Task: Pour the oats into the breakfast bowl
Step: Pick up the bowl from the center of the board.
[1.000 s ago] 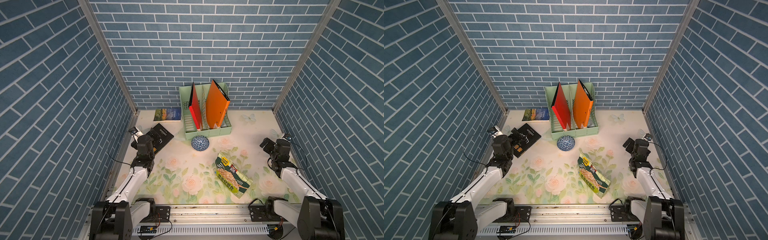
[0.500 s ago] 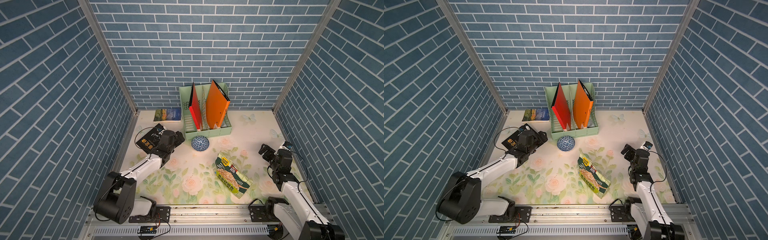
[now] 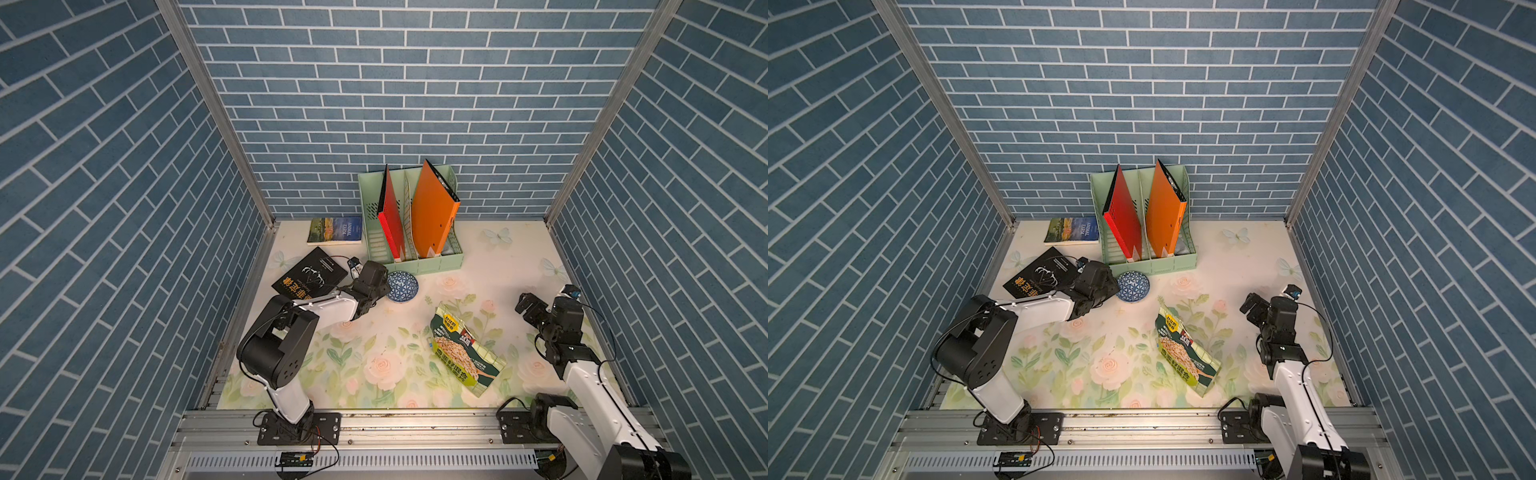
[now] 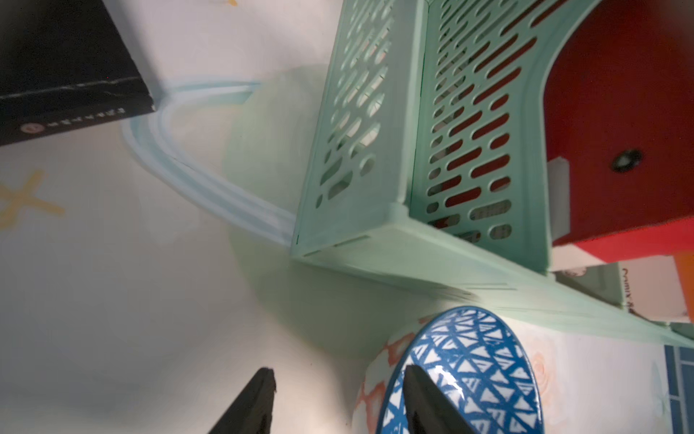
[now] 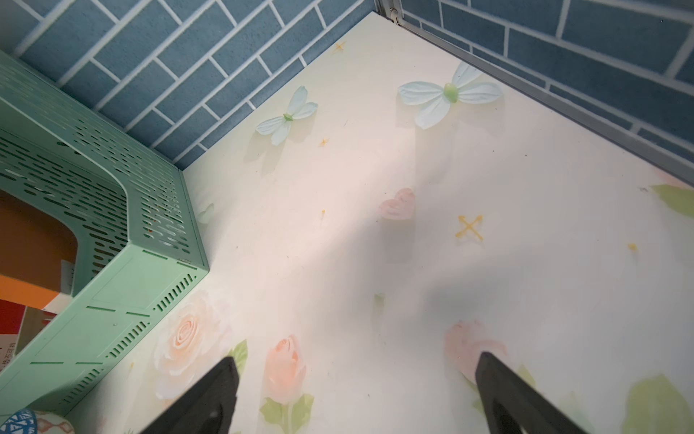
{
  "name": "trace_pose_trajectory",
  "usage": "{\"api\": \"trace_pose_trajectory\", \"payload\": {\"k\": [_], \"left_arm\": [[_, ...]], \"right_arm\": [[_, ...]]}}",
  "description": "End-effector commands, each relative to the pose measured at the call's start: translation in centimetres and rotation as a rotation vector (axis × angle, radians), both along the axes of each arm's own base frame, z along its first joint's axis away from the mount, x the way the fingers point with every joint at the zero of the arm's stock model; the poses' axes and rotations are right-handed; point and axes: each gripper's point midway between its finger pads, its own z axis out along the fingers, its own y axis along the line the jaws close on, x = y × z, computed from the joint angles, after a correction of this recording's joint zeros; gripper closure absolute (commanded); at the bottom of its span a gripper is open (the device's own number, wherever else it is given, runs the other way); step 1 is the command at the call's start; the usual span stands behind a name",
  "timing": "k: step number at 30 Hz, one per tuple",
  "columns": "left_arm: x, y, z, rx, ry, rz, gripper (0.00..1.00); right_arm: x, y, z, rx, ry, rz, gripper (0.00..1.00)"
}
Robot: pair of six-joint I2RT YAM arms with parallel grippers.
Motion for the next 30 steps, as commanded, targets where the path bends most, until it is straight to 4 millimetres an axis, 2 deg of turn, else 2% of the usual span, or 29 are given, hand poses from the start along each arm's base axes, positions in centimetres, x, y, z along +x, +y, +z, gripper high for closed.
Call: {"api": "trace_pose_trajectory", "payload": {"k": [1, 4, 8, 14, 18, 20, 22, 24, 30], "left_arm": [[-0.7, -1.4, -0.7, -0.004, 0.033, -0.031, 0.43], [-1.4, -1.6, -1.4, 0.005, 0.049, -0.037, 0.49], [-1.9, -1.6, -2.2, 0.020, 0.076, -0.043, 0.53], [-2.4, -0.8, -2.3, 0.054, 0.096, -0.026, 0.65], [-2.4, -0.9, -2.4, 0.050, 0.102, -0.032, 0.74], [-2.4, -1.1, -2.1, 0.046, 0.104, -0.042, 0.83], [-2.5, -1.1, -1.8, 0.053, 0.109, -0.046, 0.95], [-2.6, -0.9, -1.0, 0.069, 0.102, -0.057, 1.00], [-3.1, 0.0, 2.7, 0.110, 0.053, -0.085, 1.00]], "right_arm": [[0.4, 0.4, 0.7, -0.001, 0.001, 0.024, 0.01], [0.5, 0.5, 0.8, -0.009, 0.003, 0.033, 0.01], [0.5, 0.7, 0.6, -0.004, 0.005, 0.047, 0.01], [0.6, 1.2, 0.6, 0.006, 0.012, 0.067, 0.01], [0.6, 1.7, 0.5, 0.021, 0.053, 0.081, 0.01], [0.5, 1.6, 0.5, 0.015, 0.087, 0.073, 0.00], [0.5, 1.8, 1.0, 0.004, 0.090, 0.083, 0.01], [0.4, 2.1, 1.9, 0.005, 0.070, 0.095, 0.00], [0.3, 3.9, 4.5, 0.021, 0.006, 0.181, 0.00]]}}
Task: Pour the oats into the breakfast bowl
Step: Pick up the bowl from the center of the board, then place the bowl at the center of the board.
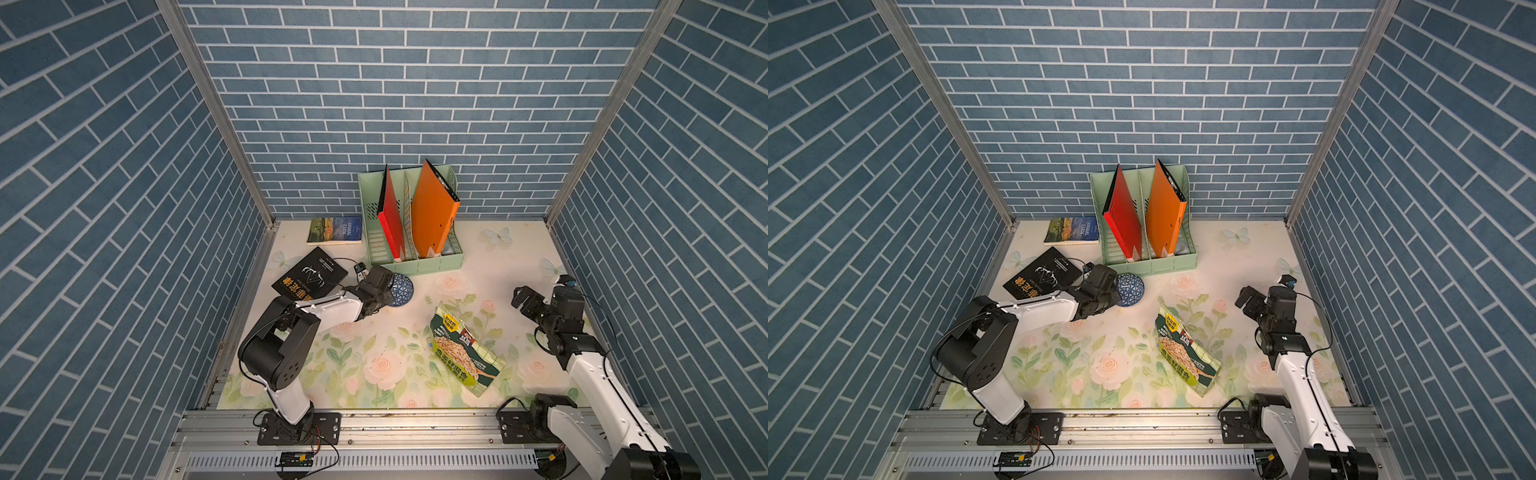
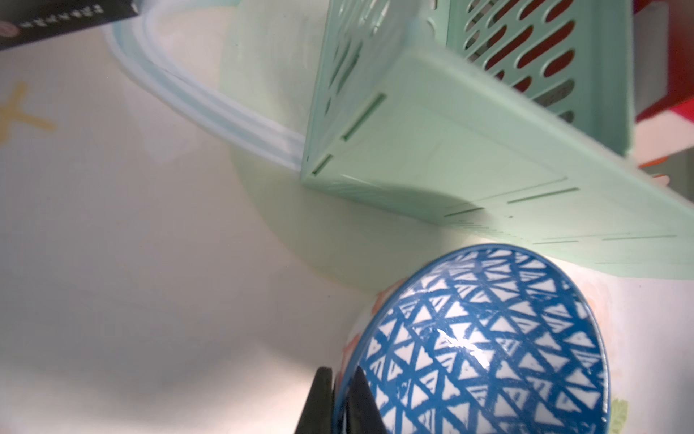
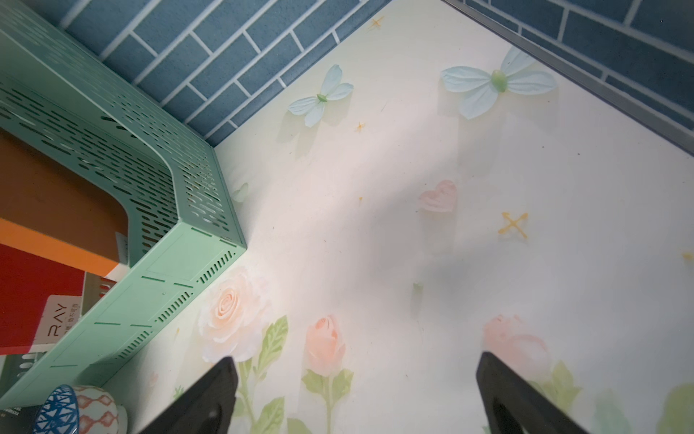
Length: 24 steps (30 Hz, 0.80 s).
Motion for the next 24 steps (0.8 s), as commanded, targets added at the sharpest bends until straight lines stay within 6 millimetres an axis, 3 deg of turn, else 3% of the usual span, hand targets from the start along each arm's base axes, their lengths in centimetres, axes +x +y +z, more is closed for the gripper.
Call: {"api": "trace_pose_trajectory", "payload": {"k": [1, 6, 14, 19, 24], "left_arm": [[-0.4, 0.5, 3.8, 0.017, -0.066, -0.031, 1.00], [-3.9, 0.7, 4.4, -0.045, -0.031, -0.108, 1.00], [-13.2, 2.1, 2.2, -0.121, 0.122, -0.208, 1.00], [-17.6, 1.1, 2.4, -0.195, 0.142, -0.265, 1.00], [-20.5, -0.1, 0.5, -0.169, 0.206, -0.325, 1.00]], "right_arm": [[-0.2, 1.7, 1.9, -0.006, -0.025, 0.094, 0.00], [-0.4, 4.5, 3.8, -0.038, -0.045, 0.210, 0.00], [-0.4, 7.7, 7.3, -0.117, -0.056, 0.331, 0.00], [-1.1, 9.0, 9.7, -0.153, -0.067, 0.407, 0.00], [-2.4, 10.3, 10.8, -0.171, -0.056, 0.476, 0.00]]}}
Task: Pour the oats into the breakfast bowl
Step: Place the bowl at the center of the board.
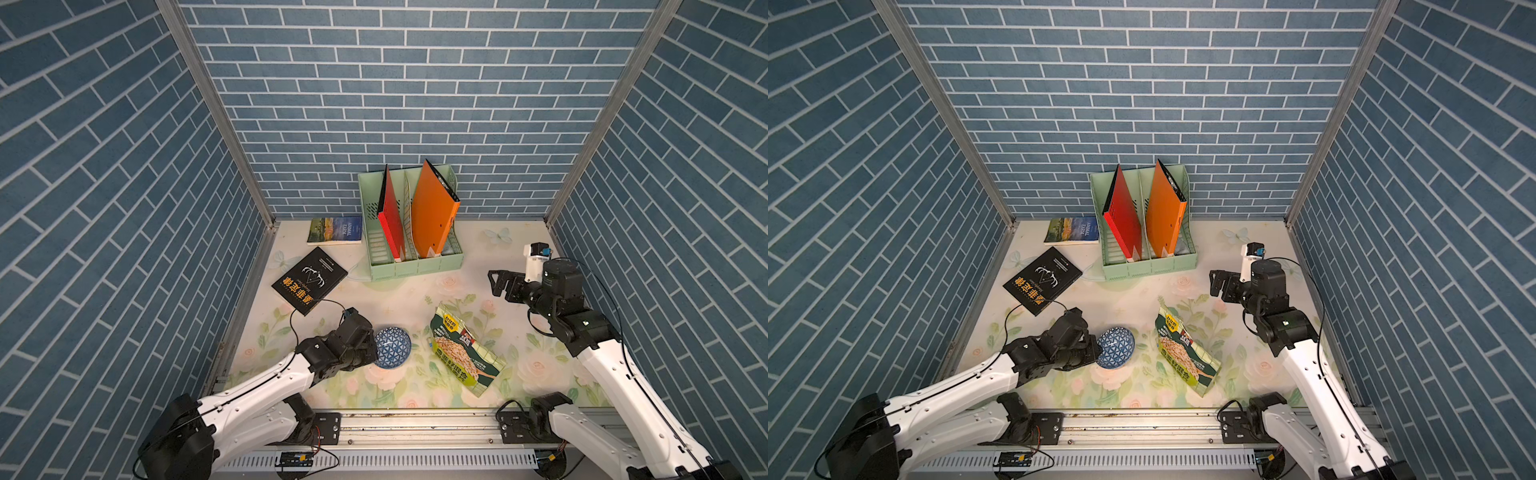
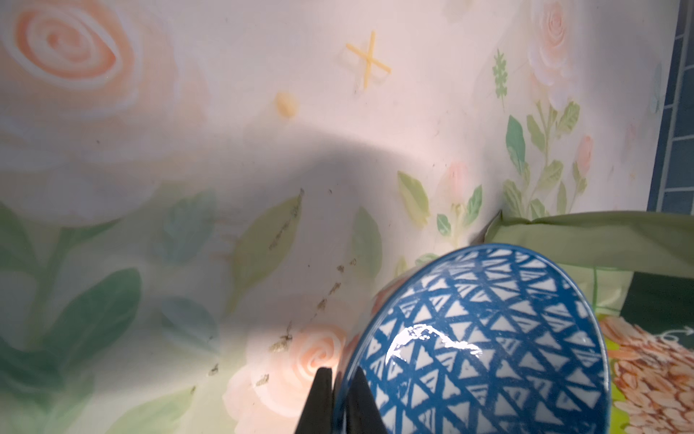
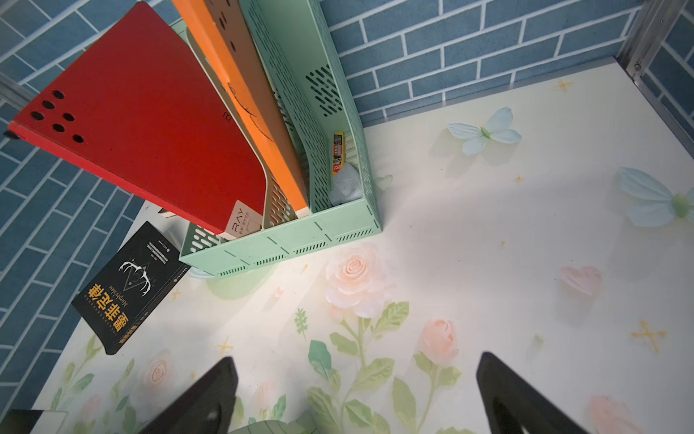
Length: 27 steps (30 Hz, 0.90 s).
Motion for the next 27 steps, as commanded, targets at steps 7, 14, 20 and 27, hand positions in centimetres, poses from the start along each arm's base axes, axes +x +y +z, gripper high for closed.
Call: {"api": "trace_pose_trajectory", "payload": {"k": [7, 14, 20, 27], "left_arm": [[-1.8, -3.1, -0.9, 0.066, 0.018, -0.070, 1.00], [-1.9, -4.5, -1.2, 0.114, 0.006, -0.099, 1.00], [-1.9, -6.4, -0.4, 0.110, -0.024, -0.139, 1.00], [-1.5, -7.0, 0.9, 0.136, -0.065, -0.143, 0.72]], "right_arm": [[-4.3, 3.3, 1.0, 0.015, 0.009, 0.222, 0.00], [-8.1, 7.0, 0.7, 0.024, 0.041, 0.418, 0.02], [-10.7, 9.1, -1.0, -0.058, 0.083, 0.514, 0.03], [-12.4, 9.9, -3.9, -0.237, 0.159, 0.548, 0.10]]}}
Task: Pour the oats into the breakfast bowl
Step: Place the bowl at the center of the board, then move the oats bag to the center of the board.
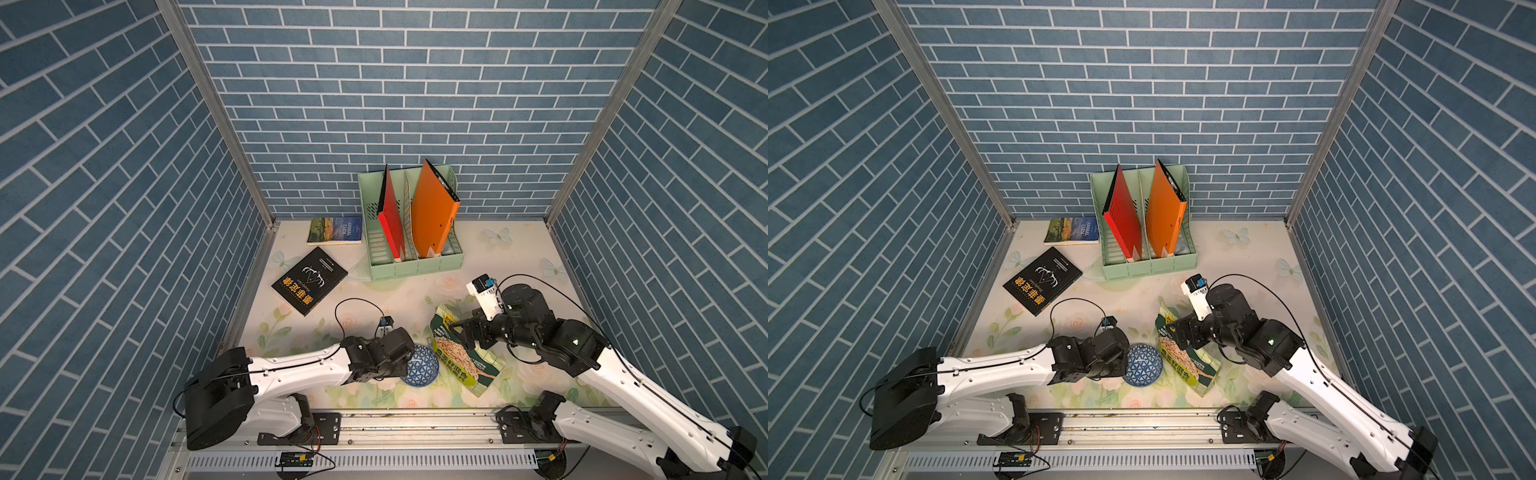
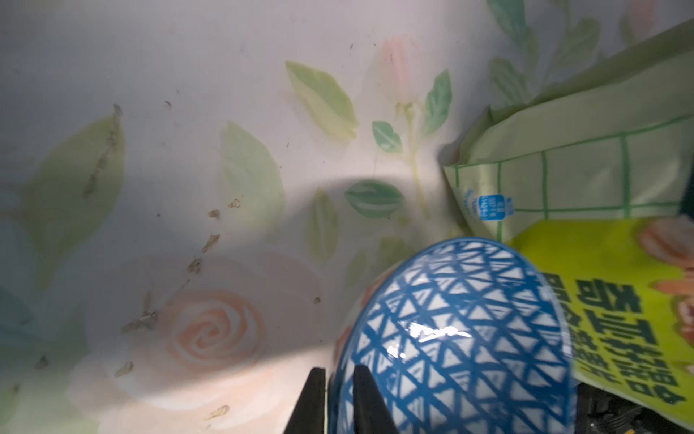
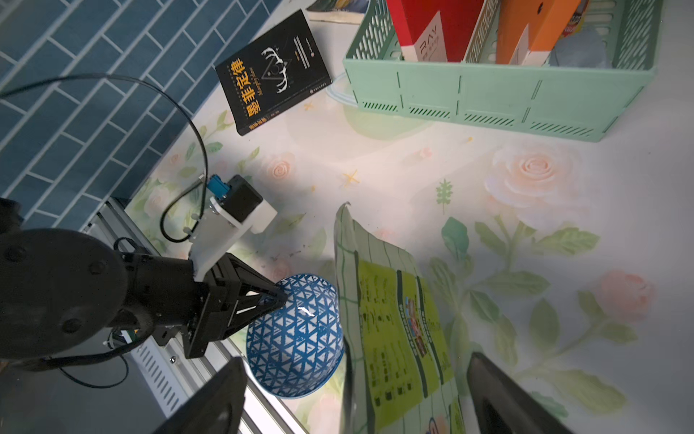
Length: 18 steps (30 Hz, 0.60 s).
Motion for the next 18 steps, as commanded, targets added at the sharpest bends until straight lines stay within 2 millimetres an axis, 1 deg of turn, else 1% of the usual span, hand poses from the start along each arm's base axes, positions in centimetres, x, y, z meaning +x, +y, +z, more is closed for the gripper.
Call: {"api": "trace_pose_trajectory", "payload": {"k": [1, 3, 4, 7, 8, 10, 12, 13, 14, 16, 18], "left_arm": [[0.7, -0.1, 1.4, -0.002, -0.052, 0.011, 0.69], [0.8, 0.0, 1.7, -0.003, -0.062, 0.012, 0.64], [0.9, 0.1, 1.8, 0.002, -0.066, 0.015, 0.62], [1.1, 0.3, 2.2, 0.017, -0.081, 0.020, 0.54], [1.3, 0.4, 2.4, 0.021, -0.088, 0.022, 0.52], [1.7, 0.8, 3.1, 0.036, -0.113, 0.035, 0.47], [2.4, 1.3, 4.2, 0.051, -0.158, 0.056, 0.39], [2.9, 1.5, 4.9, 0.057, -0.186, 0.069, 0.36], [3.3, 1.6, 5.8, 0.053, -0.216, 0.086, 0.31], [4.3, 2.1, 7.5, 0.062, -0.281, 0.114, 0.16], [5.1, 2.3, 9.2, 0.060, -0.356, 0.108, 0.04]], "right_arm": [[-0.1, -1.3, -0.6, -0.129, -0.029, -0.023, 0.11], [-0.1, -1.7, -1.3, -0.180, -0.027, -0.036, 0.16], [0.0, -1.8, -1.7, -0.200, -0.025, -0.042, 0.20], [0.2, -1.6, -2.1, -0.239, -0.037, -0.054, 0.38], [0.4, -1.6, -2.0, -0.251, -0.047, -0.061, 0.46], [1.1, -1.7, -1.6, -0.262, -0.071, -0.092, 0.66], [1.8, -1.9, -0.8, -0.266, -0.099, -0.134, 0.87], [2.3, -2.2, -0.4, -0.270, -0.116, -0.164, 0.96], [2.8, -2.4, 0.1, -0.274, -0.131, -0.193, 1.00], [3.8, -2.9, 0.9, -0.287, -0.163, -0.261, 1.00], [4.8, -3.3, 2.0, -0.297, -0.197, -0.323, 1.00]]}}
